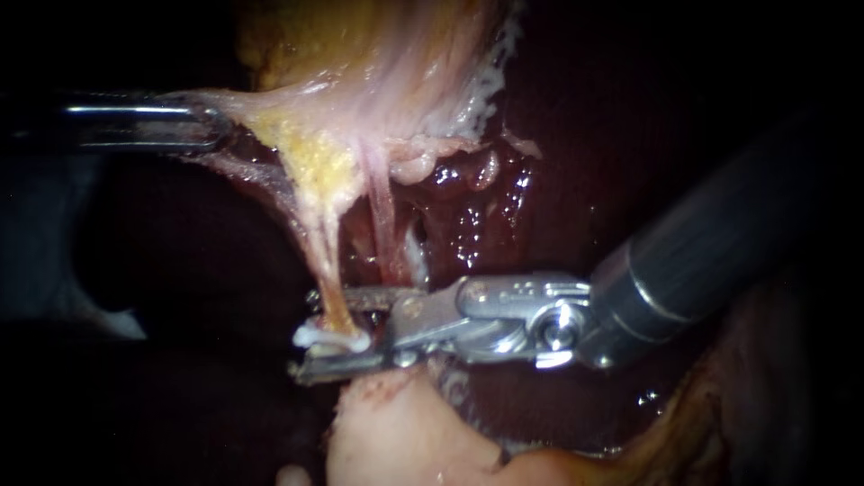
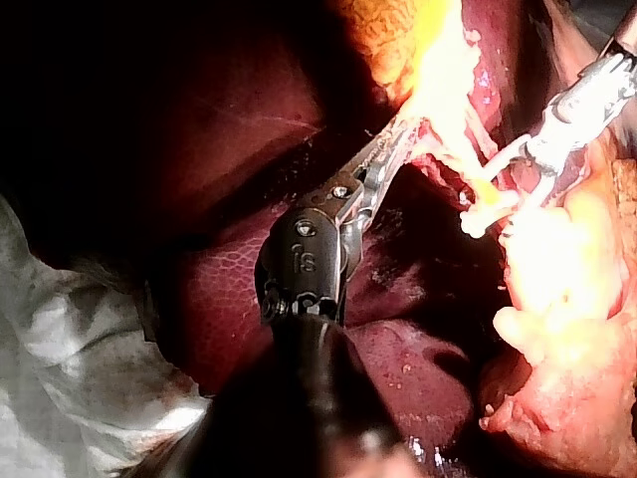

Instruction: Going back second clip left tube

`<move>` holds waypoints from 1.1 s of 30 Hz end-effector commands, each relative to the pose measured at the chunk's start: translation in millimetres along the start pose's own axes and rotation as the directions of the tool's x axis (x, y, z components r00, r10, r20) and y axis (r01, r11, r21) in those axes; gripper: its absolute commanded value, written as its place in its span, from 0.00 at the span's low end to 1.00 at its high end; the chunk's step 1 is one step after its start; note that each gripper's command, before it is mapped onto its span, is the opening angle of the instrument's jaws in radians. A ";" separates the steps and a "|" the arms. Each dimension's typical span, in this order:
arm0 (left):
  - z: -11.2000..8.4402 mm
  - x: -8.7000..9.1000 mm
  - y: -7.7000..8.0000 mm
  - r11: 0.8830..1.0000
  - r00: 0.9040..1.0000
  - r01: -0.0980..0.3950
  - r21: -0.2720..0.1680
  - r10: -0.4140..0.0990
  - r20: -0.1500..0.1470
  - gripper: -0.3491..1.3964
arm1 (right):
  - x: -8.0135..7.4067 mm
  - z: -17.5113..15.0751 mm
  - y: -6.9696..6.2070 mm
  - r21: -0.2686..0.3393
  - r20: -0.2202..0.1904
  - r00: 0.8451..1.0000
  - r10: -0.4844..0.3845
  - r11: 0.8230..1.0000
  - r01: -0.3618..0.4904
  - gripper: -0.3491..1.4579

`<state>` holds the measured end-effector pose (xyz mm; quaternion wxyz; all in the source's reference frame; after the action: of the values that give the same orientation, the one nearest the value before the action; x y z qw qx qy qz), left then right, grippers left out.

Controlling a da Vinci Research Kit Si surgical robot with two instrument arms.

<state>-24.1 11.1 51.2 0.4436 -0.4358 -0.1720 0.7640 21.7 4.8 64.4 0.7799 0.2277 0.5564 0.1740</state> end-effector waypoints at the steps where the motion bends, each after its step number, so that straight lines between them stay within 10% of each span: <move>1: 0.0 0.0 0.0 1.000 1.000 0.000 0.000 0.000 0.000 0.00 | 0.1 -0.6 -0.1 0.003 0.001 1.000 -0.021 1.000 0.021 0.47; 18: 0.3 -0.3 0.0 1.000 1.000 -0.002 -0.004 0.002 0.000 0.00 | 0.3 -16.4 0.7 -0.005 0.017 0.975 -0.222 0.975 0.222 0.47; 33: 1.4 -0.7 0.3 1.000 1.000 -0.003 -0.008 0.003 0.000 0.00 | 1.4 -20.8 1.9 -0.049 0.038 0.970 -0.238 0.970 0.240 0.47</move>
<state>-25.6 10.5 52.3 0.4395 -0.4388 -0.1758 0.7638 2.4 10.5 58.5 0.8096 0.1403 0.5628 0.0896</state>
